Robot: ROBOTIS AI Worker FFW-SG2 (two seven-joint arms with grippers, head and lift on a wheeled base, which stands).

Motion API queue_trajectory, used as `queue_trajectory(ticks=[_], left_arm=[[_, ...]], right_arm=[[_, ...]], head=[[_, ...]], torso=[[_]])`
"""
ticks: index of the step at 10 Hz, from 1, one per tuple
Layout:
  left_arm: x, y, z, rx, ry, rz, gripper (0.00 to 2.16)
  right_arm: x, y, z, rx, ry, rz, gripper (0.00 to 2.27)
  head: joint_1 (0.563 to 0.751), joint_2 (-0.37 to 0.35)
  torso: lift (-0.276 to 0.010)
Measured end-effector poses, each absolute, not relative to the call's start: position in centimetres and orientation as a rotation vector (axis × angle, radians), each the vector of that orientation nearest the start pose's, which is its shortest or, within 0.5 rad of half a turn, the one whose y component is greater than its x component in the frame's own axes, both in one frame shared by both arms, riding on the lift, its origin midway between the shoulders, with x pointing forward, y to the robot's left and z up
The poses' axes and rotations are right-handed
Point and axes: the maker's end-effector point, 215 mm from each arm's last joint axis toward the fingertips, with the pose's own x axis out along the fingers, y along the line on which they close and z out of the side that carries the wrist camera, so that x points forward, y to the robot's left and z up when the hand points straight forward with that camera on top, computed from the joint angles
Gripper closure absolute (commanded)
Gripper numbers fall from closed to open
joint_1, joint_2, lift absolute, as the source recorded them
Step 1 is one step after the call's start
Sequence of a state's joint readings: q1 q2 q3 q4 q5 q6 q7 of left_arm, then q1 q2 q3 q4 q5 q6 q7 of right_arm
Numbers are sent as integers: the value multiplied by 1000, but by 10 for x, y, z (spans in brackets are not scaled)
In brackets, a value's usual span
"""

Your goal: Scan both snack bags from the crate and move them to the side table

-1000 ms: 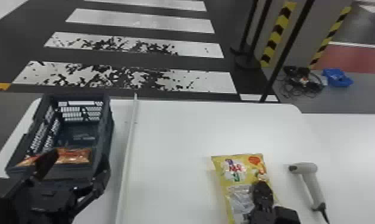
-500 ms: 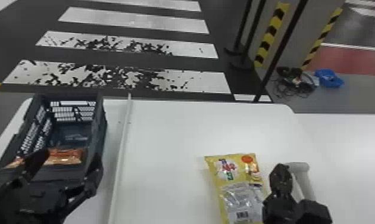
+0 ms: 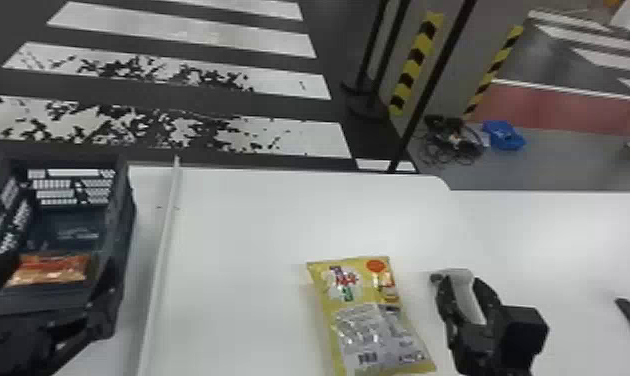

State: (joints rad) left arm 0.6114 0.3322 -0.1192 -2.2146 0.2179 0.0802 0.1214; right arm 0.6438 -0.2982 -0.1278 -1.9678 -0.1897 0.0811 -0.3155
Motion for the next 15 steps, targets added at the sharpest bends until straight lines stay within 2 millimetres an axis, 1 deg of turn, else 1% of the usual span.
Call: queue_trajectory(ticks=[1,2,3,4,5,6,7,9,11,12,14,15], left_arm=[[409,197,-331,3,90,-163,-2],[409,199,-332,0,79,-159,-2],[408,198,-331,-6,66,-158,-2],[408,198,-333,-10,62,-157,-2],[408,199,-334,-12,60,-154,-2],[408,198,-335,-14,58,-154,-2],[408,196,-336,-13,57,-156,-2],[409,188,-337,-5,54,-166,-2],[410,186,-337,-1,52,-168,-2],[410,186,-335,4,49,-169,-2],[410,186,-333,6,44,-169,-2],[410,185,-331,6,41,-171,-2]], right_arm=[[376,-413,-448,-202,387,-243,29],[370,-428,-463,-201,483,-197,26],[364,-445,-472,-204,567,-179,26],[362,-461,-474,-206,622,-162,26],[366,-476,-471,-201,652,-144,33],[374,-486,-470,-180,664,-115,53],[388,-485,-471,-122,644,-58,66],[413,-490,-481,-9,588,-9,80],[429,-488,-487,6,546,15,80],[433,-486,-490,6,546,23,80],[432,-475,-503,4,568,42,90],[429,-471,-511,4,580,50,272]], head=[[695,-304],[695,-313],[695,-341],[695,-350],[695,-350],[695,-350],[695,-350],[695,-350],[695,-350],[695,-350],[695,-350],[695,-350]], torso=[[-95],[-95],[-95],[-95],[-95],[-95],[-95],[-95],[-95],[-95],[-95],[-95]])
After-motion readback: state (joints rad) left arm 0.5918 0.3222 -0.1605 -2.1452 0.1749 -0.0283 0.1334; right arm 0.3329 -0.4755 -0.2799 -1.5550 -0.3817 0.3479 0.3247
